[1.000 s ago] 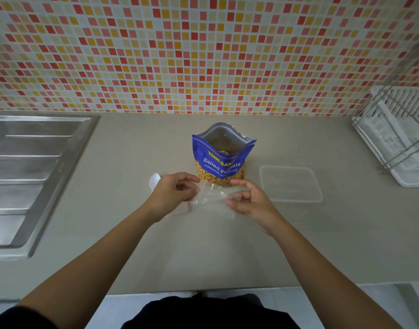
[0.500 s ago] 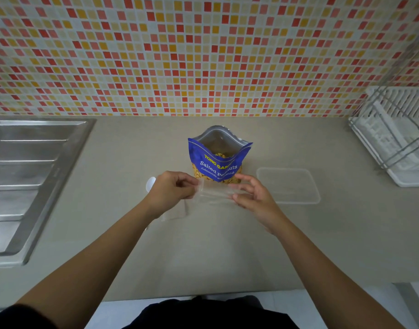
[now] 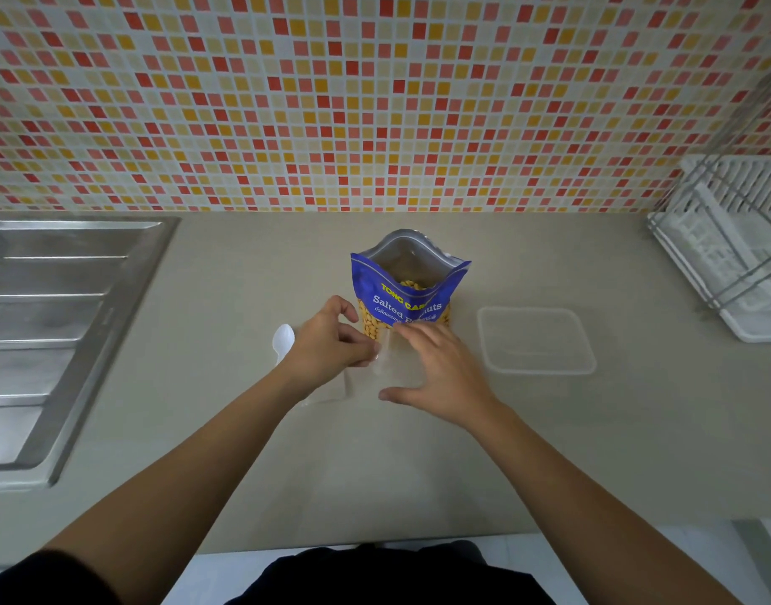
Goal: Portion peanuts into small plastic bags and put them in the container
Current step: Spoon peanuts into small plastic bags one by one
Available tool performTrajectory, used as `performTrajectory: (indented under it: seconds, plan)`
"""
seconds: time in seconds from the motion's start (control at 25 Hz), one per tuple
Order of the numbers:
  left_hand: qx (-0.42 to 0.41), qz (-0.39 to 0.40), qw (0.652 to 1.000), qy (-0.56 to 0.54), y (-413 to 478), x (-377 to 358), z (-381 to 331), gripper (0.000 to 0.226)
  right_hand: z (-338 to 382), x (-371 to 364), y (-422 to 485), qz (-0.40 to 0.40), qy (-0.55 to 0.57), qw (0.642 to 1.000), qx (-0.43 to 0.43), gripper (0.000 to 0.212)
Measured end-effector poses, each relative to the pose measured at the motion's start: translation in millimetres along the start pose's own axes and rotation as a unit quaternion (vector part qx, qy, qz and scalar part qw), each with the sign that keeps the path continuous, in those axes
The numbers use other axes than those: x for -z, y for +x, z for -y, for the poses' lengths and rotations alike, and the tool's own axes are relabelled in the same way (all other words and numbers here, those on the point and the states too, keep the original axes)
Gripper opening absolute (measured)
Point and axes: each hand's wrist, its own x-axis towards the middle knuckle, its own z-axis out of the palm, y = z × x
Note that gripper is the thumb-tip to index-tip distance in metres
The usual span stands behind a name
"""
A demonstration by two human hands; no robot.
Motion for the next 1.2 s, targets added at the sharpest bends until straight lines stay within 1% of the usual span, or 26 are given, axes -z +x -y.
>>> performTrajectory:
  seconds: [0.08,0.2,0.28,0.44,0.52,0.56,0.6,0.64,0.68,0.72,0.76,0.84,0.88,0.92,1.0,1.08,1.12,1.16,1.2]
  plan:
    - [-0.015,-0.003,0.999,0.04,-1,-1,1,0.037,0,-4,2,-0.018,-0.011,1.0,-0.005,0.089]
    - [-0.044,-0.012,0.993,0.109,-1,-3,3,0.035,3,-9,3,-0.057,-0.013,0.998,0.007,0.079]
    - [-0.05,-0.017,0.99,0.13,0,-3,4,0.035,4,-11,3,-0.073,0.0,0.997,0.008,0.072]
    - [-0.052,-0.012,0.992,0.118,1,-1,4,0.033,7,-15,0,-0.094,0.012,0.995,0.008,0.063]
    - [-0.041,-0.008,0.996,0.073,2,1,5,0.025,8,-16,-2,-0.103,0.029,0.994,0.009,0.062]
    - [-0.03,-0.026,0.998,0.049,5,5,10,0.021,8,-16,-3,-0.107,0.046,0.993,0.01,0.061]
    - [-0.017,-0.065,0.996,0.051,9,12,20,0.017,9,-15,-4,-0.109,0.067,0.992,0.007,0.061]
    - [-0.003,-0.114,0.989,0.092,16,22,32,0.016,8,-15,-6,-0.109,0.088,0.99,0.0,0.06]
    - [0.016,-0.155,0.974,0.164,20,35,47,0.018,8,-15,-7,-0.108,0.109,0.988,-0.008,0.058]
    - [0.042,-0.178,0.955,0.233,22,48,61,0.02,8,-15,-9,-0.109,0.126,0.986,-0.016,0.057]
    - [0.075,-0.182,0.941,0.277,22,58,74,0.023,8,-15,-10,-0.11,0.139,0.984,-0.021,0.056]
    - [0.138,-0.15,0.924,0.323,20,66,94,0.03,8,-15,-11,-0.112,0.153,0.982,-0.026,0.055]
    - [0.158,-0.131,0.917,0.343,21,66,101,0.034,8,-15,-11,-0.111,0.157,0.981,-0.026,0.055]
    - [0.172,-0.12,0.91,0.357,22,64,105,0.033,8,-15,-11,-0.111,0.161,0.98,-0.027,0.056]
    - [0.188,-0.114,0.903,0.37,26,63,110,0.021,9,-14,-12,-0.109,0.169,0.979,-0.029,0.056]
    - [0.206,-0.119,0.9,0.364,28,66,112,0.022,9,-13,-13,-0.109,0.175,0.978,-0.027,0.057]
    - [0.207,-0.128,0.905,0.349,29,67,111,0.023,9,-11,-13,-0.11,0.179,0.977,-0.027,0.057]
    - [0.195,-0.146,0.918,0.313,30,68,108,0.023,9,-9,-13,-0.114,0.183,0.976,-0.028,0.057]
    - [0.169,-0.175,0.938,0.248,31,69,100,0.023,8,-6,-13,-0.122,0.188,0.974,-0.029,0.058]
